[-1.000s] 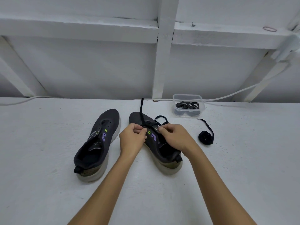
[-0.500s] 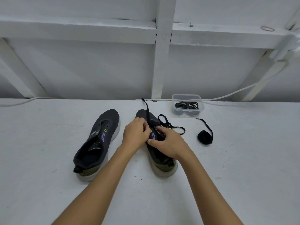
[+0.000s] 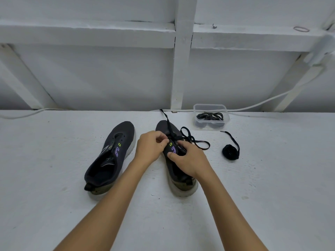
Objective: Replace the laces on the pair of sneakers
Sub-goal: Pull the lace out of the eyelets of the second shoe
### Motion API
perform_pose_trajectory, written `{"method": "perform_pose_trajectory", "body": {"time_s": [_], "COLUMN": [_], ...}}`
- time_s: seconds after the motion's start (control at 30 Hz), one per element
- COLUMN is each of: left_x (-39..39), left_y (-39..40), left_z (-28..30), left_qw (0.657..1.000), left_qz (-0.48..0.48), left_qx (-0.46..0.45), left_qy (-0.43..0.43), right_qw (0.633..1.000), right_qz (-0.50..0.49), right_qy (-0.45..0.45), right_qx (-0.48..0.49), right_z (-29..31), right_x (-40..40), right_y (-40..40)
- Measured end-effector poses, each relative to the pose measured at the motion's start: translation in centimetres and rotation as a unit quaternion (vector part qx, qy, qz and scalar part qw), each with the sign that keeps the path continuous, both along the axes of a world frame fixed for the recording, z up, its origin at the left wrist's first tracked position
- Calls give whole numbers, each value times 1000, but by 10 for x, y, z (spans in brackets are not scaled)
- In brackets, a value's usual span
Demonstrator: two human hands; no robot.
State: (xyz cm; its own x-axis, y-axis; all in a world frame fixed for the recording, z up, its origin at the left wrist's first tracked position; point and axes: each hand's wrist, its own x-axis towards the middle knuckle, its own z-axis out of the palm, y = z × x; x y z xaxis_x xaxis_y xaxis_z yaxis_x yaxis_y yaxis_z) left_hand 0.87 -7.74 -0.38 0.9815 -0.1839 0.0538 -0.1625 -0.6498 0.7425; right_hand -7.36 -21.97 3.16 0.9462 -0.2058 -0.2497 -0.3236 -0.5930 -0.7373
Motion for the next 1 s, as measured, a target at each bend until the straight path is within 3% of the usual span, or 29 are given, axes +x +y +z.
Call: {"method": "perform_pose_trajectory", "body": {"time_s": [0.17, 0.33, 0.53, 0.77, 1.0], "left_x": [4, 1, -3, 14, 0], "left_y": [-6, -5, -5, 0, 1], "left_z": [9, 7, 0, 17, 2], "left_qw": [998, 997, 999, 996, 999], "left_qz": [3, 14, 22, -33, 13], "left_qx": [51, -39, -26, 11, -43], "left_qy": [22, 71, 16, 77, 25], "right_qw": [1000, 1000, 1000, 1000, 1000], "right_qz": [-1, -7, -5, -22, -24], "right_qy": [8, 4, 6, 8, 8], "right_qx": [1, 9, -2, -5, -7], "right_z": [-2, 0, 2, 7, 7], "right_x": [-1, -2, -1, -1, -1], "right_y": [1, -1, 0, 4, 5]}}
